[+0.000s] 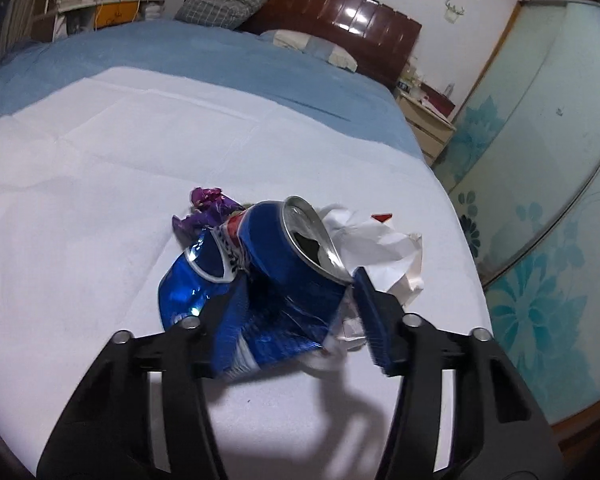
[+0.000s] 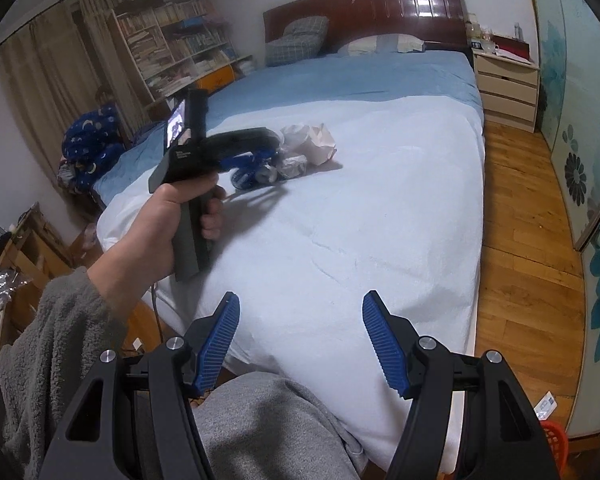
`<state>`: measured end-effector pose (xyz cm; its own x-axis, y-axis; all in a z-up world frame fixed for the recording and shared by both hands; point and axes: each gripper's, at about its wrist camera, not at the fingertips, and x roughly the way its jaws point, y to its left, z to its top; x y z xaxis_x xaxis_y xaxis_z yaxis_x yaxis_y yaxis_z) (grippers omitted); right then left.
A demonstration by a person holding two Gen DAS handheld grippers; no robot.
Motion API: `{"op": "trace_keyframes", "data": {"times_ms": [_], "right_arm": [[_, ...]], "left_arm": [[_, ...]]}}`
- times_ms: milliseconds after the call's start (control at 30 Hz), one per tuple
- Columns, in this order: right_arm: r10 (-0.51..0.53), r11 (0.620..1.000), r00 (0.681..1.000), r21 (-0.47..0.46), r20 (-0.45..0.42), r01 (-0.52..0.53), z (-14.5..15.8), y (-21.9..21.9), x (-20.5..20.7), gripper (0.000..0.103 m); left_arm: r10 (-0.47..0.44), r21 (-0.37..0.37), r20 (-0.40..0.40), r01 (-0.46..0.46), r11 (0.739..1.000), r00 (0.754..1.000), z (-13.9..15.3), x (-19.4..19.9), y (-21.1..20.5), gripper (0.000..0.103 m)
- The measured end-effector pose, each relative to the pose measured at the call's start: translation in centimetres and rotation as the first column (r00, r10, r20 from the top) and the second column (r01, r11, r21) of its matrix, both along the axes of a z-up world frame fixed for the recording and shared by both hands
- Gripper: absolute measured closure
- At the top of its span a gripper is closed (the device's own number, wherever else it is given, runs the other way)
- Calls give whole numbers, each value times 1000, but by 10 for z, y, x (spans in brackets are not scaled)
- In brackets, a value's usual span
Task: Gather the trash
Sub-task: 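Grasp the crushed blue can with the left tool while the right tool grasps the red-white paper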
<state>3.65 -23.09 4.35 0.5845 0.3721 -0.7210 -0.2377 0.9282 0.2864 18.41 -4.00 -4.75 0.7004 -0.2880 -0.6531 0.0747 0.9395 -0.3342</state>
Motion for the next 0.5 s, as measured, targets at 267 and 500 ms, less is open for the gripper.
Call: {"op": "trace_keyframes", "data": {"times_ms": [267,500], "right_arm": [[4,1000,1000,-17,15,-3,3,-2,1,38],[16,1000,1000,7,18,-16,0,0,12,38]], "left_arm": [[30,-42,38,-28,999,999,7,-13,15,58],[59,-115,113,-46,992,992,32,-44,41,59]]}}
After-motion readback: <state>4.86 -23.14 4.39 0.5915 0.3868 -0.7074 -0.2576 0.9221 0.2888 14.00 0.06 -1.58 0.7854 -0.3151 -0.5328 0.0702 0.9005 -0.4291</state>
